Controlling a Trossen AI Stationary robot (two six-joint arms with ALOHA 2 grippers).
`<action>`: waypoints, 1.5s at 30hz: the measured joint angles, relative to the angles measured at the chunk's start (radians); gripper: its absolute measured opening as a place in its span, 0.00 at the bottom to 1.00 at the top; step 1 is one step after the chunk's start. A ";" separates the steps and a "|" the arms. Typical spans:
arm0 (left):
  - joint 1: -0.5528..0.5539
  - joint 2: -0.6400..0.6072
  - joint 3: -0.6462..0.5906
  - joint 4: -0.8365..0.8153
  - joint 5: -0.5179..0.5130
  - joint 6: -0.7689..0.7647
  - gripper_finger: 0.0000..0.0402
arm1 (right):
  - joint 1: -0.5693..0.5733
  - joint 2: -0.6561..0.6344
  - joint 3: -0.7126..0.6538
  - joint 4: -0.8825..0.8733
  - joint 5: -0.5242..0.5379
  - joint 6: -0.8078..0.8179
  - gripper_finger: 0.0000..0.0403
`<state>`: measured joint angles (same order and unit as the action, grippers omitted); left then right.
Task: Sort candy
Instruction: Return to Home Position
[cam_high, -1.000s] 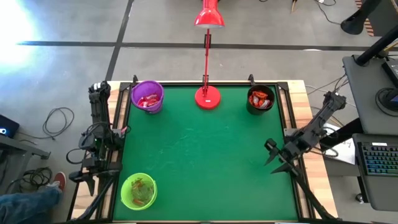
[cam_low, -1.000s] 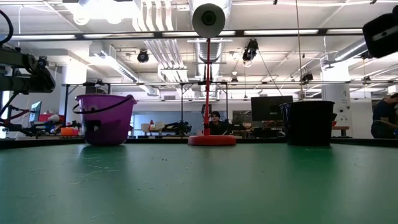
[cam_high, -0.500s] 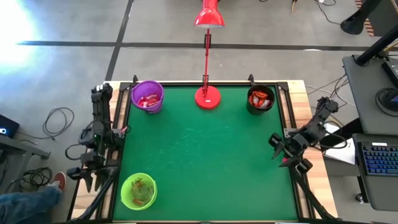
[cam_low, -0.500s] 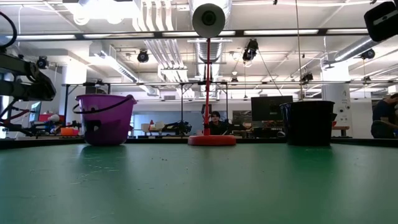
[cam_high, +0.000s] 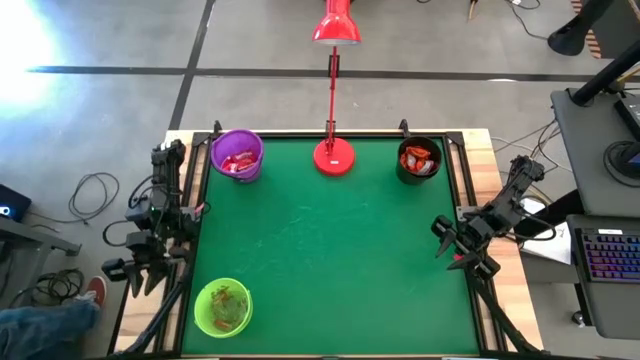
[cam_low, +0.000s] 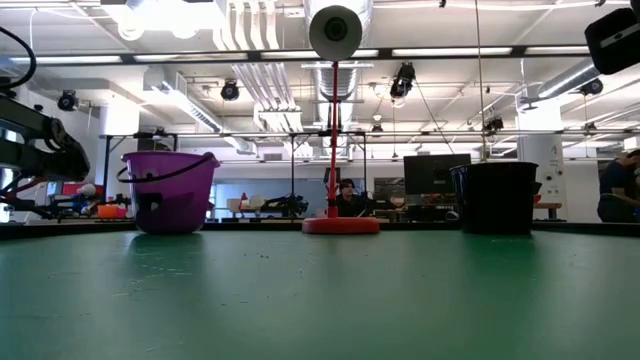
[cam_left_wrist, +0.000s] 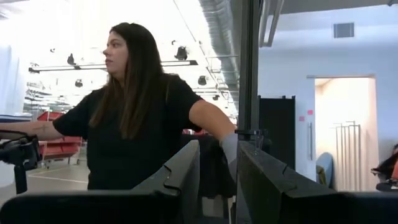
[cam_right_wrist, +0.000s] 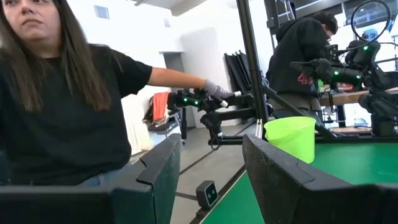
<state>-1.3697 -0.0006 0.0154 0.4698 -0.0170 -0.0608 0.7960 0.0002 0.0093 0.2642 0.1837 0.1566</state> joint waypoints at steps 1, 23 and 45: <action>0.000 0.000 0.000 0.001 0.000 0.000 0.23 | 0.000 0.000 0.000 0.000 0.000 0.000 0.42; 0.000 0.008 0.000 -0.008 0.001 0.000 0.23 | 0.000 0.028 0.000 0.001 0.000 0.000 0.42; 0.000 0.042 0.003 -0.007 0.001 0.000 0.23 | 0.000 0.028 0.000 0.001 0.000 0.000 0.42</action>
<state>-1.3697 0.0416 0.0185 0.4629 -0.0158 -0.0611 0.7960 0.0284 0.0097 0.2650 0.1837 0.1567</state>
